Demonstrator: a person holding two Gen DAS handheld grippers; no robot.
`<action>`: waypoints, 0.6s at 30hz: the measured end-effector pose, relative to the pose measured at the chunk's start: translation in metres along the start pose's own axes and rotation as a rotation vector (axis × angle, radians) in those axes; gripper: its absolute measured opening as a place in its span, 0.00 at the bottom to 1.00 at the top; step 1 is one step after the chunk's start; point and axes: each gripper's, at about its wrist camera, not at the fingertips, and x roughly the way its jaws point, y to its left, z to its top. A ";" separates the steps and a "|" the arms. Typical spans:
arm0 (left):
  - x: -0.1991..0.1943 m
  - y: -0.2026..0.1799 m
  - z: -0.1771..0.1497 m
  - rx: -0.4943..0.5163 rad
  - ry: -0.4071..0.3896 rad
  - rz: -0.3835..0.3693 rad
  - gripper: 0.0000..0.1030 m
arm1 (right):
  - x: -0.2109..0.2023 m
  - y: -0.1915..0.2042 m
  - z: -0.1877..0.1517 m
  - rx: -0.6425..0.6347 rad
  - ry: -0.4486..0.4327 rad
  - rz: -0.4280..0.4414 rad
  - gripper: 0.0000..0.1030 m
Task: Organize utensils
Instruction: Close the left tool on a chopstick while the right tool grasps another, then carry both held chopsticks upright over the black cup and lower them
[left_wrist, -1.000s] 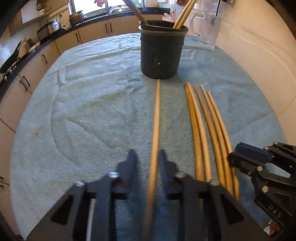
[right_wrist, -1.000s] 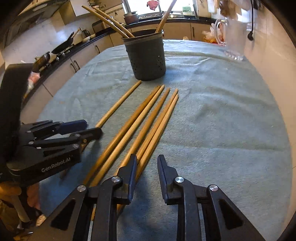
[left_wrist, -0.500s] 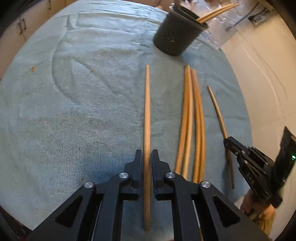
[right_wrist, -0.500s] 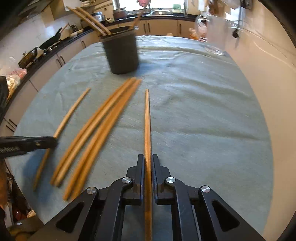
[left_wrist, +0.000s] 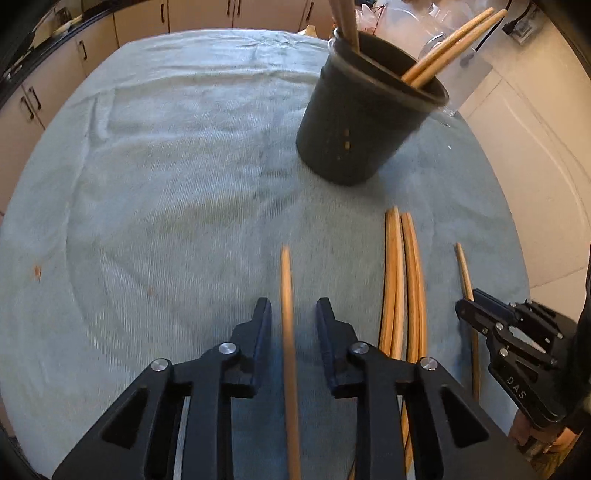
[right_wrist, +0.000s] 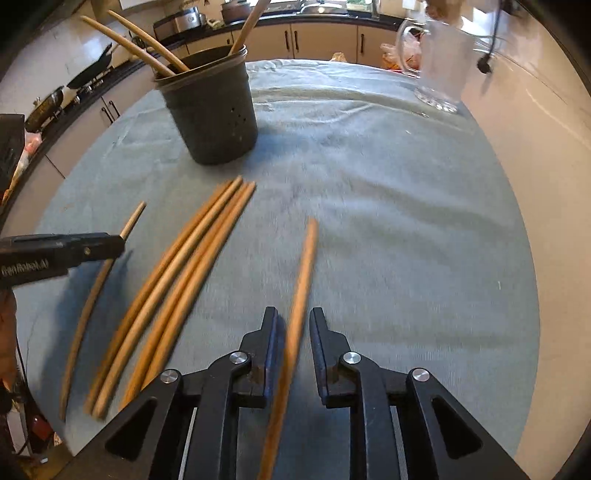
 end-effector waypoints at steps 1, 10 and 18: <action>0.001 -0.001 0.003 -0.001 0.003 -0.002 0.23 | 0.003 -0.001 0.005 -0.002 0.007 -0.005 0.18; 0.005 -0.005 0.014 0.021 -0.013 -0.035 0.23 | 0.023 0.000 0.050 0.008 0.040 -0.064 0.06; -0.029 0.015 0.000 -0.016 -0.106 -0.076 0.04 | -0.017 -0.016 0.049 0.129 -0.117 0.061 0.05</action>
